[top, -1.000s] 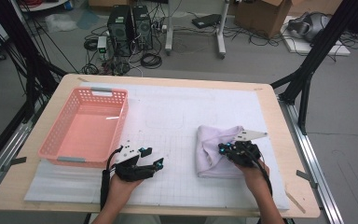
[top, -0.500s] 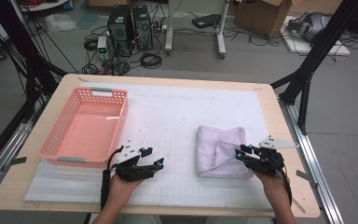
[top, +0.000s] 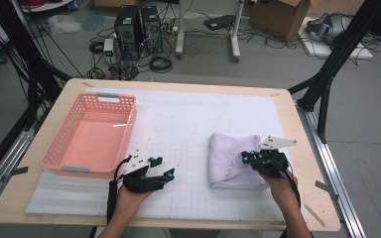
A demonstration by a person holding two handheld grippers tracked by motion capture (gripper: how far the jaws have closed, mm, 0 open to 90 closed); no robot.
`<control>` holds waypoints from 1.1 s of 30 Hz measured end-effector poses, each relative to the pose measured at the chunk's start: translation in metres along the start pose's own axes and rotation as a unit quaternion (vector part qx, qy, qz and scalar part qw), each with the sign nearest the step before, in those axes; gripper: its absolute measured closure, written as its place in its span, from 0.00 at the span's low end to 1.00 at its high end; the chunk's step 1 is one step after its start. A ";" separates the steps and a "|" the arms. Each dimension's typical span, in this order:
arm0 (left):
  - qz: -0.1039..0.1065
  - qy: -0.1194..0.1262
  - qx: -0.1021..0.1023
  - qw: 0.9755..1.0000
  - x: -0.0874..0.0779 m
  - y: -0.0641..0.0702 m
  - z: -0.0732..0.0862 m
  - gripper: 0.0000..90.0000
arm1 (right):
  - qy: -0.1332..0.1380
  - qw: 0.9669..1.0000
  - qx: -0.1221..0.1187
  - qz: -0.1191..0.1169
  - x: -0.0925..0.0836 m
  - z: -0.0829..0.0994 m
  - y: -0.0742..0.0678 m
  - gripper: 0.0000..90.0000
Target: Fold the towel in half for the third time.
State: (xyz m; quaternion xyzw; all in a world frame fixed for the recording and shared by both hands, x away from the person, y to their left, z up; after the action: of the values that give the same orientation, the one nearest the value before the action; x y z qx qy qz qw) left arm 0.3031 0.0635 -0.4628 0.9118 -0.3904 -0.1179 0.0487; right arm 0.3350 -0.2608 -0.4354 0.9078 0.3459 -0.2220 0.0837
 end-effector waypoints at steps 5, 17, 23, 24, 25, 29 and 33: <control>0.000 0.000 0.002 1.000 0.000 0.001 0.000 0.41 | 0.012 1.000 -0.001 0.006 -0.031 0.022 0.008 0.97; 0.001 -0.001 0.004 1.000 0.002 0.002 0.000 0.41 | 0.052 0.998 0.044 0.005 -0.068 0.041 0.017 0.77; 0.002 -0.001 0.003 1.000 0.003 0.002 0.000 0.41 | 0.049 0.997 0.041 0.033 -0.052 0.019 0.023 0.79; 0.002 -0.001 0.003 1.000 0.003 0.002 0.000 0.41 | 0.042 0.998 0.040 0.033 -0.046 0.017 0.022 0.80; 0.002 -0.001 0.003 1.000 0.003 0.002 0.000 0.41 | 0.034 0.998 0.038 0.030 -0.039 0.017 0.022 0.80; 0.003 -0.001 0.003 1.000 0.002 0.001 0.000 0.41 | -0.005 1.000 0.022 -0.001 -0.020 0.028 0.012 0.85; 0.000 0.002 0.001 1.000 0.001 0.000 -0.001 0.41 | -0.027 0.999 -0.003 -0.020 -0.026 0.044 0.001 0.86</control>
State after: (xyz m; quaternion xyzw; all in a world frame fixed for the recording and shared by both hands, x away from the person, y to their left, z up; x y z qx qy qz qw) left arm 0.3043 0.0627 -0.4619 0.9122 -0.3902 -0.1156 0.0486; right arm 0.3031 -0.2904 -0.4623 0.8944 0.3620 -0.2466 0.0913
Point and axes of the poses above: each handheld gripper's, and its own axes: x roughly forward along the jaws, z roughly out of its underside, y roughly to its right, the point moved 6 cm from there along x, roughly forward along the jaws, and after that the axes turned 11 degrees about y, right-handed, at the moved point
